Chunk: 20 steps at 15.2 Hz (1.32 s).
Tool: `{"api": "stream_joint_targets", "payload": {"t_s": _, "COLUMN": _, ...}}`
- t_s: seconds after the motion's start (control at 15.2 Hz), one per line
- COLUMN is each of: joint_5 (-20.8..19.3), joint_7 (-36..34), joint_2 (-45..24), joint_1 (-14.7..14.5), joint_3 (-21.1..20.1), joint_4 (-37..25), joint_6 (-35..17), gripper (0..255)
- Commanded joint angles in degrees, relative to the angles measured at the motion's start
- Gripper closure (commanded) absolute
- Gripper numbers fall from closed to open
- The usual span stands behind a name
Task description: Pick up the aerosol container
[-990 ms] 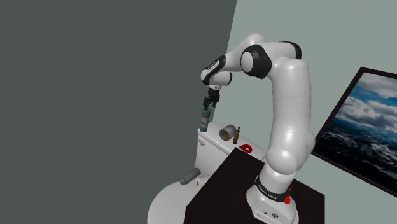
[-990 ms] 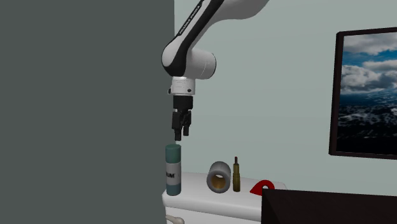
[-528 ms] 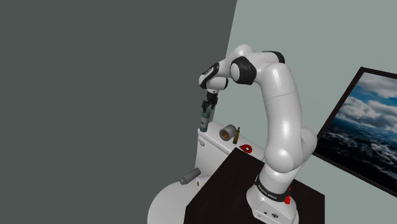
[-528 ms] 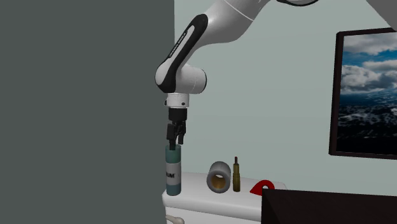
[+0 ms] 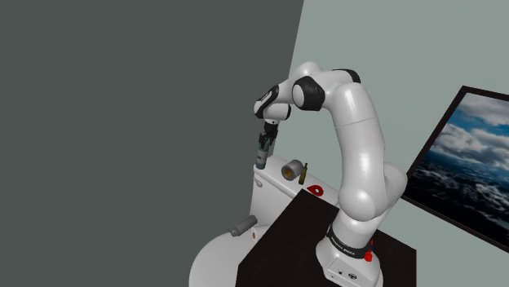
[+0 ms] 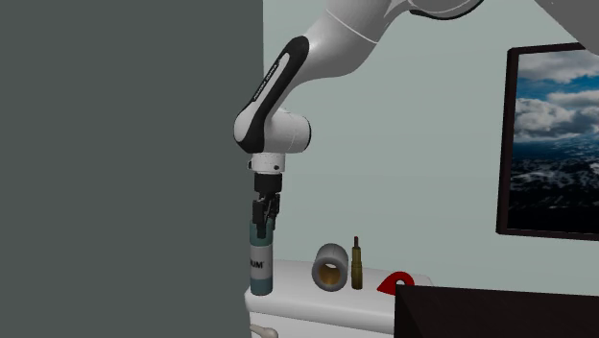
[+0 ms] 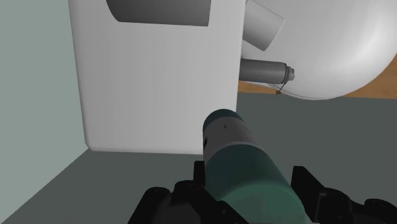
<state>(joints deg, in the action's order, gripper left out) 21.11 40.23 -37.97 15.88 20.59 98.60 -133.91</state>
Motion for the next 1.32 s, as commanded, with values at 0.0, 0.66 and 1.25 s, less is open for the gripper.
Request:
{"api": "stream_joint_targets", "payload": {"t_s": 0.0, "joint_5": 0.0, "joint_7": 0.0, "joint_2": -0.1, "joint_1": 0.0, "joint_3": 0.0, "joint_4": 0.0, "joint_6": 0.0, "gripper": 255}}
{"api": "stream_joint_targets", "payload": {"t_s": 0.66, "joint_5": -0.7, "joint_7": -0.5, "joint_2": 1.5, "joint_1": -0.4, "joint_3": 0.5, "joint_4": 0.1, "joint_6": 1.4, "gripper": 255}}
{"api": "stream_joint_targets", "payload": {"t_s": 1.25, "joint_5": -2.8, "joint_7": -1.9, "joint_2": 5.7, "joint_1": -1.4, "joint_3": 2.0, "joint_4": -0.6, "joint_6": 6.1, "gripper": 255}}
